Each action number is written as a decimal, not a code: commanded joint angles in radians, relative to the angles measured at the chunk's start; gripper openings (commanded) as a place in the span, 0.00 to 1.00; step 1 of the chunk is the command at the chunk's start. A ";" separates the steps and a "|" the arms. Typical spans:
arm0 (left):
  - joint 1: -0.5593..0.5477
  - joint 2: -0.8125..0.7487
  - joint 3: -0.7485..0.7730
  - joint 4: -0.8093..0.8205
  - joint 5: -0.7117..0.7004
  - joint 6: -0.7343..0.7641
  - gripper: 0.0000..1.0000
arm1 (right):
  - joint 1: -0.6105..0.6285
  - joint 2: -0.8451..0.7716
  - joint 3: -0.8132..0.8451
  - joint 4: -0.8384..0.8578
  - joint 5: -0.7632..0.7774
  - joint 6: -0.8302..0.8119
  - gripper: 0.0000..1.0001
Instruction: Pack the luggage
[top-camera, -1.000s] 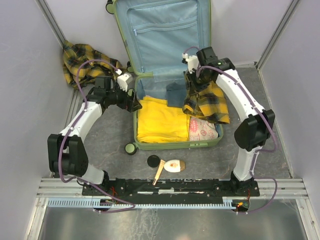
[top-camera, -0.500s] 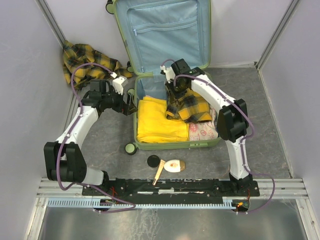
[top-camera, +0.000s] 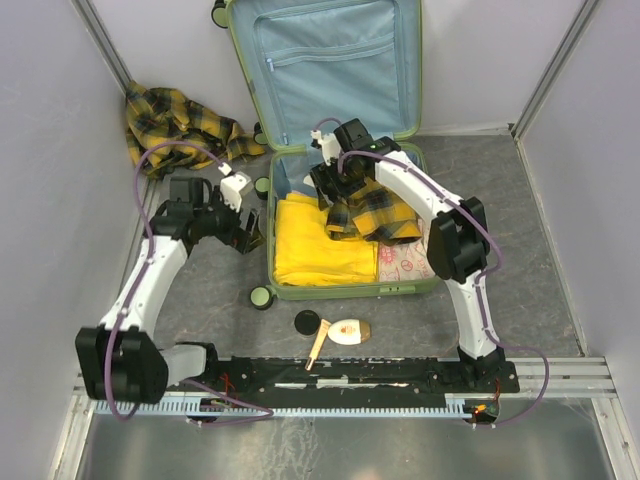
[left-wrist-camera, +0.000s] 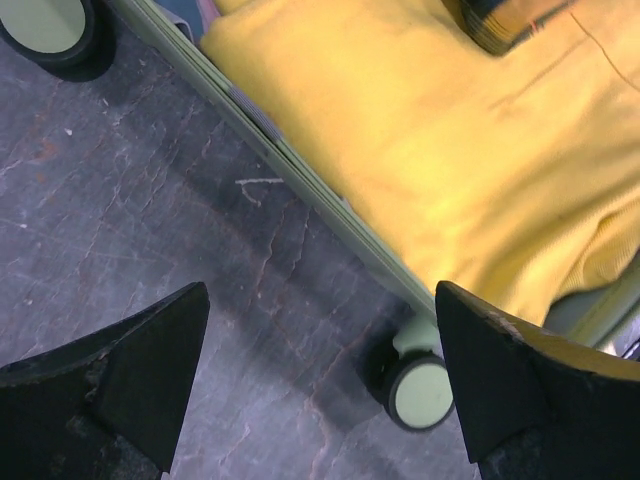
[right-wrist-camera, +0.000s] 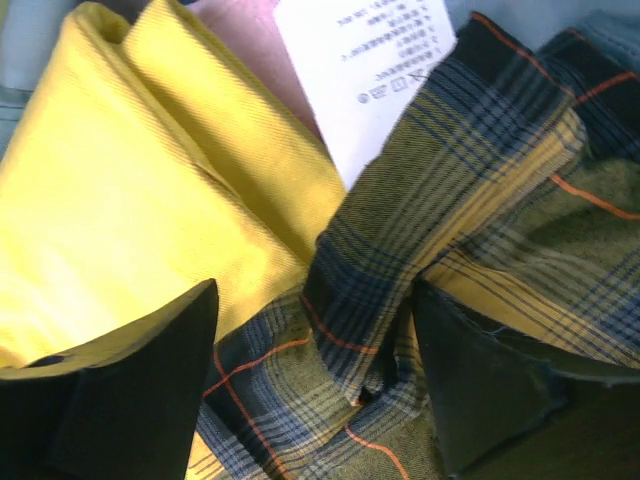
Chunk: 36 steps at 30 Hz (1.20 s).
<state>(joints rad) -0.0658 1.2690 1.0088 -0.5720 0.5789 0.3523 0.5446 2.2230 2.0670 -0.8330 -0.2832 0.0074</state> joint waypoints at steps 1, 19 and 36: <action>0.012 -0.117 -0.036 -0.087 0.035 0.228 0.99 | 0.008 -0.093 0.055 0.028 -0.053 -0.013 0.90; 0.026 -0.187 -0.241 -0.445 0.174 0.991 0.95 | -0.127 -0.448 -0.167 -0.113 -0.276 -0.256 1.00; -0.679 -0.287 -0.364 -0.124 0.041 0.670 0.93 | -0.140 -0.931 -0.722 -0.176 -0.286 -0.424 0.99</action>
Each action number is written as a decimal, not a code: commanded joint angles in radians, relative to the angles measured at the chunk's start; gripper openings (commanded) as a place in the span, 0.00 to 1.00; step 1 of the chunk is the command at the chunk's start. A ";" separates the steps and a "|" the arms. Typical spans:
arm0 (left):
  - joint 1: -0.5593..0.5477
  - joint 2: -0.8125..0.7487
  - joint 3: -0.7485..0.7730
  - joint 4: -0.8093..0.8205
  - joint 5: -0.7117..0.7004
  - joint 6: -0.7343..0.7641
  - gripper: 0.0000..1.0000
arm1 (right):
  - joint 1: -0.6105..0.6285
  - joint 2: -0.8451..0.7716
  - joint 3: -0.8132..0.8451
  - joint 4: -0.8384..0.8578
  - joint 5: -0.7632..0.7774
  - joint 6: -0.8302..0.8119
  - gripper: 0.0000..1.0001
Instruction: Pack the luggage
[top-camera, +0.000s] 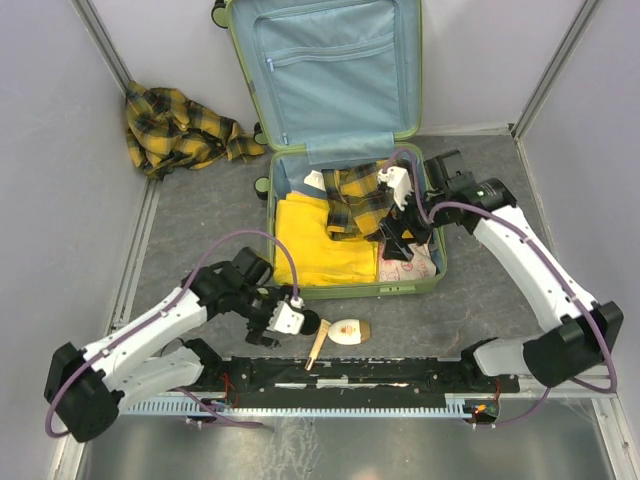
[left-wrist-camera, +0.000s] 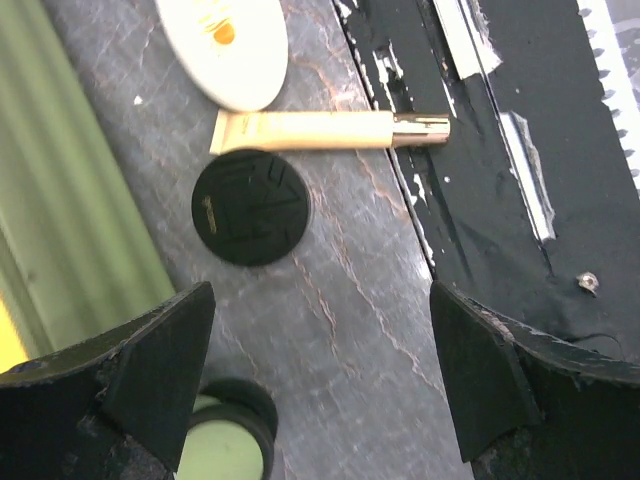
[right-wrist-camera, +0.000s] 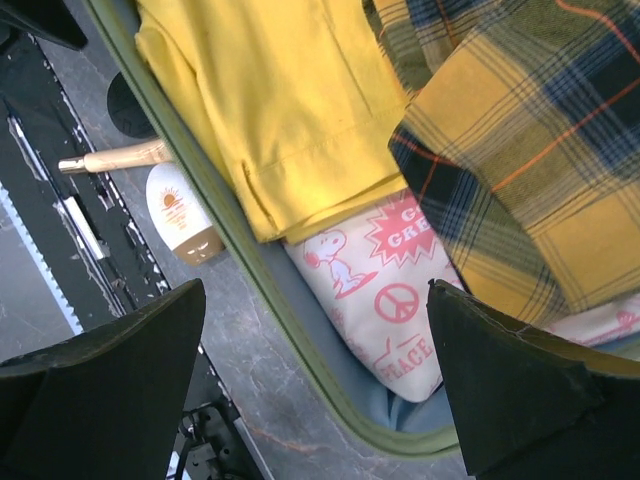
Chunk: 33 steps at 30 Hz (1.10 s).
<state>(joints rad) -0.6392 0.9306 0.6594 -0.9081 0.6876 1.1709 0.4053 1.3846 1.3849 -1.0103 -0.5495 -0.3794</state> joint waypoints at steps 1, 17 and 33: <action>-0.132 0.075 -0.020 0.249 -0.089 -0.168 0.93 | 0.000 -0.110 -0.054 -0.002 -0.017 -0.039 0.98; -0.292 0.252 -0.050 0.504 -0.293 -0.277 0.95 | -0.008 -0.316 -0.217 -0.080 -0.029 -0.141 0.99; -0.294 0.306 0.006 0.520 -0.344 -0.236 0.99 | -0.019 -0.396 -0.318 -0.147 -0.066 -0.224 0.99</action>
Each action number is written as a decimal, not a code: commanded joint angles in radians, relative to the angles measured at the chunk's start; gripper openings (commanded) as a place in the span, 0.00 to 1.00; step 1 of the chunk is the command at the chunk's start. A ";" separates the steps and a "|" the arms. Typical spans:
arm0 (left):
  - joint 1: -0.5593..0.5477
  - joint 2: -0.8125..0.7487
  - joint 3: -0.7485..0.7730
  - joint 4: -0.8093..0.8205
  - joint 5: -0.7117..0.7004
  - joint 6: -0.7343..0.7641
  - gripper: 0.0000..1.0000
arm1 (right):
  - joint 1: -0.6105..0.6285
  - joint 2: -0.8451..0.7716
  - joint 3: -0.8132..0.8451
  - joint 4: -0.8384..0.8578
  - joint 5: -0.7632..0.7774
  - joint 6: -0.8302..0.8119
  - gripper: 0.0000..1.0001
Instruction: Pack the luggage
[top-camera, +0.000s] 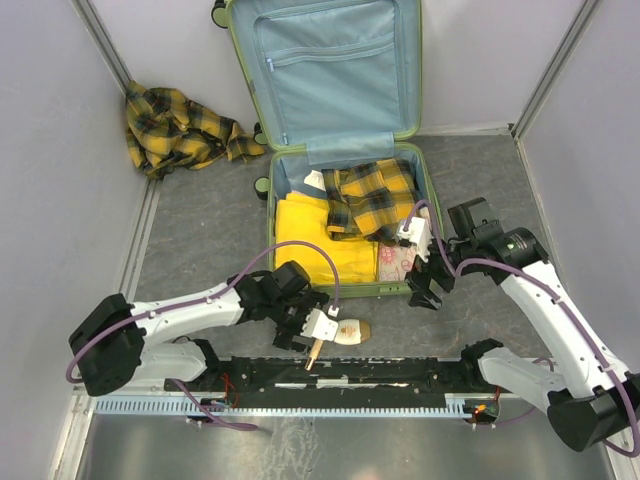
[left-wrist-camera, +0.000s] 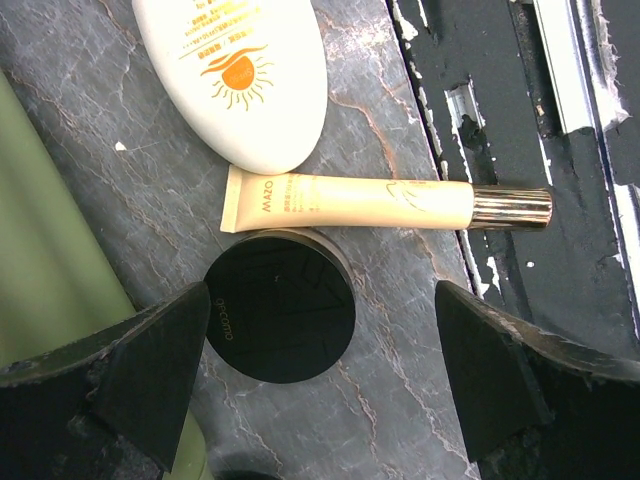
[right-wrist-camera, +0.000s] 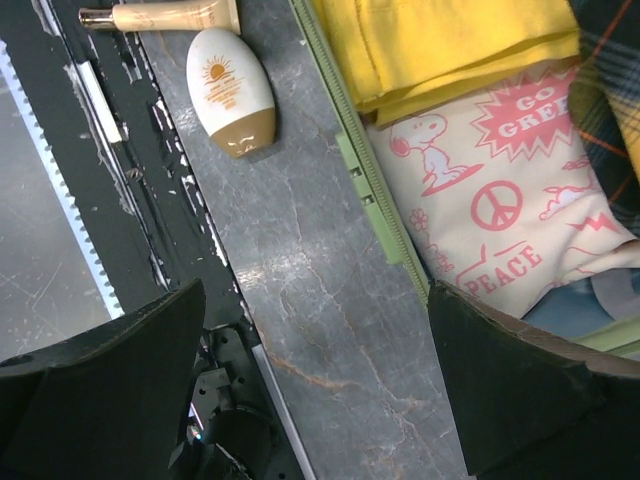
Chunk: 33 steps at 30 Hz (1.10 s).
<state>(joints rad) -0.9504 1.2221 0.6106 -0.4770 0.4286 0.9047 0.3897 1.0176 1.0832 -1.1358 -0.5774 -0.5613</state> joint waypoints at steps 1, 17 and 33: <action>0.017 0.020 0.060 0.088 -0.081 0.027 0.99 | -0.004 -0.032 -0.020 -0.026 -0.042 -0.046 0.99; 0.017 0.076 0.080 -0.056 -0.128 0.141 0.81 | -0.004 -0.035 -0.075 -0.038 -0.054 -0.086 0.99; 0.022 -0.321 0.133 -0.243 0.089 -0.006 0.54 | 0.230 0.032 -0.169 0.213 -0.103 0.000 0.88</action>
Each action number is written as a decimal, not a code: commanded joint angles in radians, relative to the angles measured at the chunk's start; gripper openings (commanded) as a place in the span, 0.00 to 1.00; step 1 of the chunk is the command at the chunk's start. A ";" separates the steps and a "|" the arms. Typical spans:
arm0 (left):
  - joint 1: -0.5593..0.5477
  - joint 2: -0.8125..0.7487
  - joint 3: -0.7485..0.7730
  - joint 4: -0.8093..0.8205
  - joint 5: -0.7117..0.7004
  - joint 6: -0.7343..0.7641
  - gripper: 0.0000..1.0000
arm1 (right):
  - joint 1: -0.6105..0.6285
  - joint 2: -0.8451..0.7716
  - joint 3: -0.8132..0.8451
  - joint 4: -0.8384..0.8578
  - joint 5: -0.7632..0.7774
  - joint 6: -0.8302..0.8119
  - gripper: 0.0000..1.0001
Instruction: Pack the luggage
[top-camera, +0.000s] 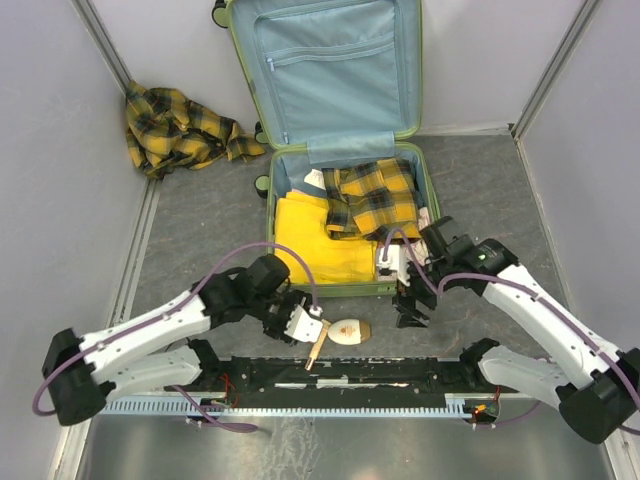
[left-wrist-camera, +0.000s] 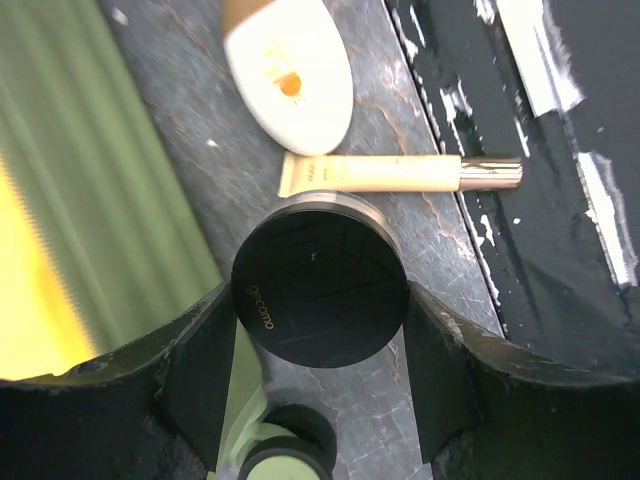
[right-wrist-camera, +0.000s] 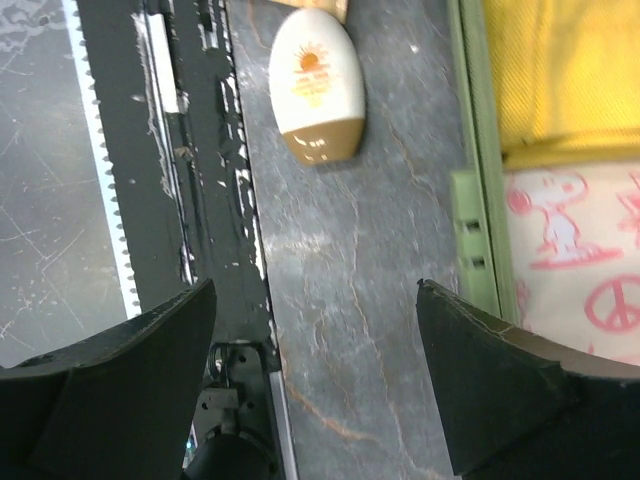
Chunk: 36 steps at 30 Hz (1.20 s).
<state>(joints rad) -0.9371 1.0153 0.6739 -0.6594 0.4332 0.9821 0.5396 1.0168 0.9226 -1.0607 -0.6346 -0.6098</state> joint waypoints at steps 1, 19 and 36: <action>0.010 -0.135 0.081 -0.067 0.084 -0.122 0.54 | 0.112 0.047 -0.014 0.165 -0.036 0.058 0.86; 0.418 -0.184 0.272 0.096 0.063 -0.637 0.51 | 0.503 0.407 -0.083 0.608 0.259 0.097 0.88; 0.520 -0.166 0.285 0.113 0.076 -0.652 0.48 | 0.589 0.594 -0.102 0.735 0.375 0.147 0.74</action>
<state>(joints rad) -0.4217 0.8436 0.9077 -0.6106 0.4820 0.3561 1.1191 1.5703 0.7998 -0.3206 -0.3019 -0.4835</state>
